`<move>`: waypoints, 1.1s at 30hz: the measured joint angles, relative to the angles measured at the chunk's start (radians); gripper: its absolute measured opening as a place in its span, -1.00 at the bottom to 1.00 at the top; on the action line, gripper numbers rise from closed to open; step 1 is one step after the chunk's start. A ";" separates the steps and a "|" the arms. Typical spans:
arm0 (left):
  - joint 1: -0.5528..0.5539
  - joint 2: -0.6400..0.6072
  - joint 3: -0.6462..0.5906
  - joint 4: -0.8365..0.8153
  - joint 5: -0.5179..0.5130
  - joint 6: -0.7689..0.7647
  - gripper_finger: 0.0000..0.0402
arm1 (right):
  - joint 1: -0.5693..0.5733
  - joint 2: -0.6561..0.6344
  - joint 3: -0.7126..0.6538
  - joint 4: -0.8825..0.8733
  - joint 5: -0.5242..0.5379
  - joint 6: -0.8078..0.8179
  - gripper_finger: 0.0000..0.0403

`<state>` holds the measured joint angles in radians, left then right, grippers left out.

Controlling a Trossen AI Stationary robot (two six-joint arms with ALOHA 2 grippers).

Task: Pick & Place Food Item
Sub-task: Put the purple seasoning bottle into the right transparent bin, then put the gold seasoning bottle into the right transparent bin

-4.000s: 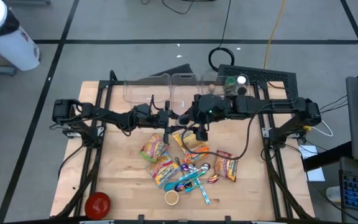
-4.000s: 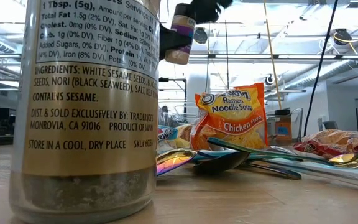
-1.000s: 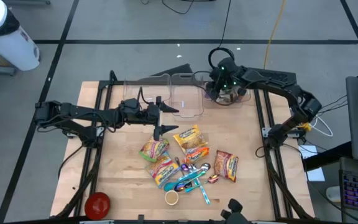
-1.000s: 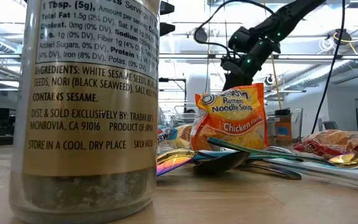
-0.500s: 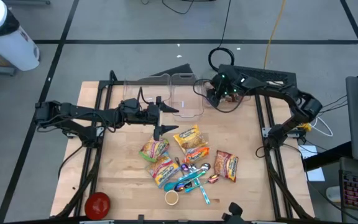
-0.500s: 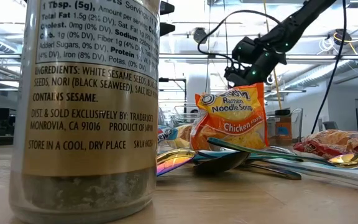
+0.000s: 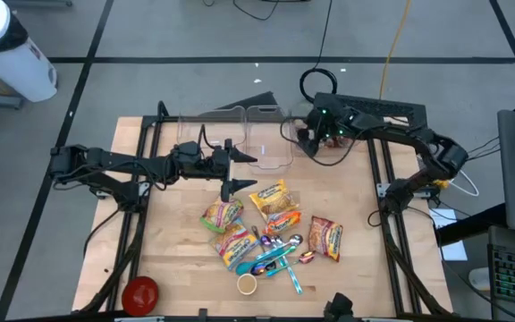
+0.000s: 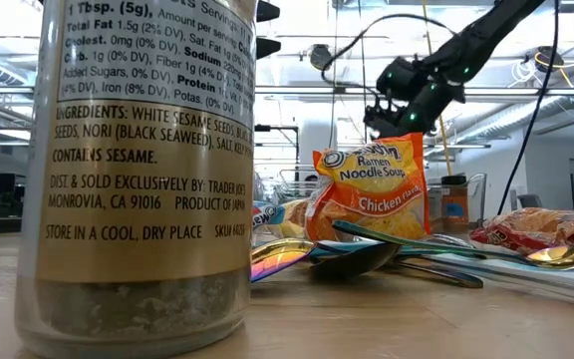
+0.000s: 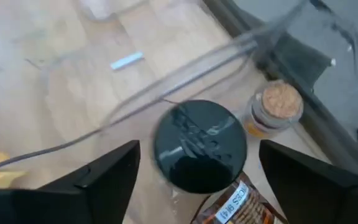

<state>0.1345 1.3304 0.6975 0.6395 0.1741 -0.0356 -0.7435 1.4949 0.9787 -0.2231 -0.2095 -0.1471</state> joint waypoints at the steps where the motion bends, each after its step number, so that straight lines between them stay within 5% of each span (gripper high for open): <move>1: 0.000 0.000 0.000 0.000 0.000 -0.004 0.68 | 0.001 -0.018 0.000 -0.006 -0.001 -0.001 0.64; 11: -0.012 0.000 0.000 -0.060 0.026 -0.098 0.68 | 0.108 -0.360 0.001 -0.083 0.003 0.015 0.61; 16: -0.081 0.000 0.000 -0.300 0.187 -0.026 0.68 | 0.268 -0.536 -0.005 -0.097 0.002 0.054 0.62; 22: -0.212 0.001 0.000 -0.615 0.219 -0.049 0.68 | 0.466 -0.659 -0.081 -0.020 0.058 0.055 0.61; 27: -0.356 0.027 -0.001 -0.727 0.141 -0.169 0.68 | 0.579 -0.682 -0.150 0.065 0.174 0.025 0.61; 33: -0.518 0.117 -0.002 -0.556 -0.045 -0.108 0.68 | 0.636 -0.671 -0.196 0.155 0.187 0.012 0.61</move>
<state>-0.3835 1.4474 0.6956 0.0836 0.1296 -0.1441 -0.1074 0.8238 0.7825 -0.0678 -0.0228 -0.1354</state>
